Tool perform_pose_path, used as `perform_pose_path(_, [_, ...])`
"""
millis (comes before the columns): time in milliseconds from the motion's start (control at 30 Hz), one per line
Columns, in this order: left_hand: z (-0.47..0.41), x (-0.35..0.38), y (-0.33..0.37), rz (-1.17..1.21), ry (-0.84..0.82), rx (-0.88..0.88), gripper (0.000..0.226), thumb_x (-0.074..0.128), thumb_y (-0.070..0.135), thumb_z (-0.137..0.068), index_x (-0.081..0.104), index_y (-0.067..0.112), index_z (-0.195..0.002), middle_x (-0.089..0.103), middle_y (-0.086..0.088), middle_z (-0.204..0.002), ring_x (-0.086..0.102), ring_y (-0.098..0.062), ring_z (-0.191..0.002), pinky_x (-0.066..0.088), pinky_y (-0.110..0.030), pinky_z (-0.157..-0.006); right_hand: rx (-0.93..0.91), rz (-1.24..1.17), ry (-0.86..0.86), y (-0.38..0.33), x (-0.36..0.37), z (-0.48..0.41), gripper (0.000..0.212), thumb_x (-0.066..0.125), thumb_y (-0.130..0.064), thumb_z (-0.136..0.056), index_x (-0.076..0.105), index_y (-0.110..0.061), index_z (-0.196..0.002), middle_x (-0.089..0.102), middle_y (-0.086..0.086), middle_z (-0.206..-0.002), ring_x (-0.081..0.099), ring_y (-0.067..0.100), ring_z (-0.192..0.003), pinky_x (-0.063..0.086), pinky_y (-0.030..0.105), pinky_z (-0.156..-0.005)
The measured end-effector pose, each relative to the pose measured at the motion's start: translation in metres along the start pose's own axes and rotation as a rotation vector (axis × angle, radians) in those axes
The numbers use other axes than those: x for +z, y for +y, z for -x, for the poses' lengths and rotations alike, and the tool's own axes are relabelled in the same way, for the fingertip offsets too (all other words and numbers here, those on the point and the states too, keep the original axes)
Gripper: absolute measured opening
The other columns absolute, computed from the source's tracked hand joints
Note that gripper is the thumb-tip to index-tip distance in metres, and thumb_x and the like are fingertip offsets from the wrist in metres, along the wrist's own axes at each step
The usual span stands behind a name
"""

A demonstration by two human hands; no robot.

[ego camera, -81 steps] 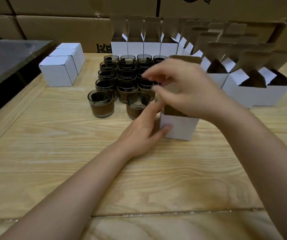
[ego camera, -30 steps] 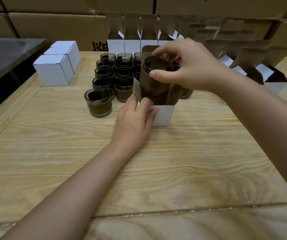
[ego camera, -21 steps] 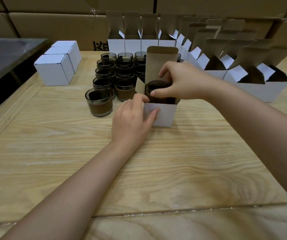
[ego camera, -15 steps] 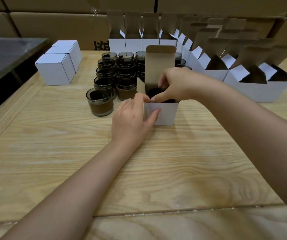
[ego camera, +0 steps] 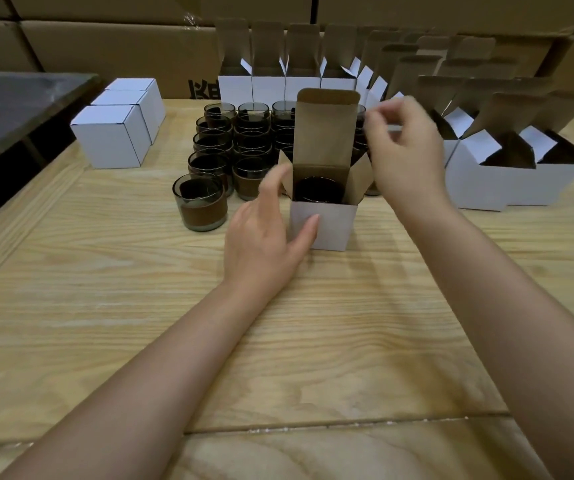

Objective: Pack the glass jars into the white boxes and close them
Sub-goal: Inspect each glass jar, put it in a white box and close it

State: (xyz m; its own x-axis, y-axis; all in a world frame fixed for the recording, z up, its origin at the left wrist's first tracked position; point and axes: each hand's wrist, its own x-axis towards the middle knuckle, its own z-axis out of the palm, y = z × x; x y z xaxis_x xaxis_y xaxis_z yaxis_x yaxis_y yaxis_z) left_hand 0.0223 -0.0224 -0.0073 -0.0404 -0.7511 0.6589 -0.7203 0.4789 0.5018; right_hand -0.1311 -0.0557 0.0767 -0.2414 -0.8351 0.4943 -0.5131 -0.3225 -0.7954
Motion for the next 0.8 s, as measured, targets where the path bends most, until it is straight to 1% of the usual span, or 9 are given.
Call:
perform_pose_path(100, [0.0,0.0,-0.003,0.142,-0.09,-0.109,0.082,0.059,0.039,-0.092,0.006,0.023,-0.151,0.042,-0.005,-0.15,0.045,-0.018,-0.131,0.034,-0.03,-0.103,0.289,-0.373,0.114,0.018,0.004,0.01,0.018,0.043,-0.014,-0.099,0.05,-0.026,-0.11,0.055,-0.01,-0.1,0.057,0.004,-0.083,0.053,0.026,-0.08])
perform_pose_path(200, [-0.002,0.001,-0.006,0.164,-0.172,-0.106,0.078,0.054,0.043,-0.092,0.006,0.03,-0.153,0.04,0.003,-0.151,0.043,-0.016,-0.133,0.035,-0.03,-0.104,0.424,-0.512,-0.029,0.034,0.011,0.02,0.042,0.05,-0.022,-0.099,0.038,-0.021,-0.14,0.051,-0.004,-0.129,0.056,0.01,-0.111,0.05,0.027,-0.091])
perform_pose_path(267, [-0.003,0.0,-0.007,0.188,-0.202,-0.06,0.073,0.05,0.043,-0.092,0.011,0.033,-0.153,0.037,0.009,-0.152,0.039,-0.008,-0.136,0.036,-0.027,-0.107,0.452,-0.596,-0.118,0.041,0.016,0.026,0.053,0.054,-0.031,-0.097,0.034,-0.019,-0.146,0.051,-0.002,-0.138,0.053,0.013,-0.122,0.046,0.03,-0.1])
perform_pose_path(333, [-0.004,0.001,-0.008,0.216,-0.211,-0.013,0.065,0.052,0.038,-0.093,0.024,0.03,-0.151,0.034,0.012,-0.152,0.031,0.001,-0.137,0.03,-0.02,-0.111,0.425,-0.65,-0.207,0.044,0.021,0.032,0.05,0.055,-0.028,-0.097,0.04,-0.018,-0.144,0.056,0.002,-0.135,0.056,0.016,-0.122,0.048,0.032,-0.1])
perform_pose_path(433, [-0.004,0.003,-0.011,0.233,-0.203,0.009,0.047,0.059,0.026,-0.092,0.049,0.018,-0.138,0.038,0.001,-0.151,0.034,-0.005,-0.137,0.028,-0.018,-0.111,0.372,-0.751,-0.258,0.044,0.027,0.036,0.038,0.053,-0.007,-0.097,0.049,-0.018,-0.133,0.067,0.0,-0.115,0.065,0.017,-0.107,0.054,0.033,-0.089])
perform_pose_path(533, [-0.005,0.004,-0.012,0.236,-0.188,-0.005,0.038,0.064,0.021,-0.091,0.056,0.014,-0.127,0.041,0.0,-0.145,0.039,-0.005,-0.131,0.033,-0.017,-0.105,0.3,-0.687,-0.27,0.044,0.028,0.034,0.052,0.05,0.003,-0.093,0.042,-0.026,-0.135,0.064,0.002,-0.119,0.062,0.02,-0.113,0.05,0.041,-0.098])
perform_pose_path(600, [-0.005,0.003,-0.012,0.251,-0.187,-0.01,0.038,0.065,0.023,-0.089,0.057,0.014,-0.125,0.042,0.0,-0.143,0.041,-0.007,-0.13,0.036,-0.02,-0.103,0.204,-0.62,-0.265,0.045,0.027,0.034,0.058,0.05,0.003,-0.093,0.037,-0.034,-0.136,0.056,0.004,-0.133,0.057,0.019,-0.119,0.045,0.043,-0.104])
perform_pose_path(667, [-0.005,0.003,-0.012,0.261,-0.184,-0.011,0.039,0.065,0.026,-0.088,0.058,0.015,-0.124,0.043,0.001,-0.141,0.043,-0.009,-0.129,0.039,-0.023,-0.102,0.122,-0.603,-0.229,0.044,0.027,0.037,0.057,0.052,0.0,-0.092,0.038,-0.037,-0.133,0.051,0.002,-0.139,0.058,0.011,-0.115,0.047,0.034,-0.1])
perform_pose_path(800, [-0.006,0.003,-0.013,0.257,-0.172,-0.01,0.04,0.066,0.03,-0.087,0.059,0.018,-0.124,0.044,0.003,-0.14,0.045,-0.007,-0.127,0.042,-0.026,-0.101,0.086,-0.651,-0.207,0.049,0.025,0.044,0.039,0.064,-0.016,-0.086,0.049,-0.024,-0.121,0.06,0.006,-0.124,0.059,0.017,-0.113,0.05,0.033,-0.094])
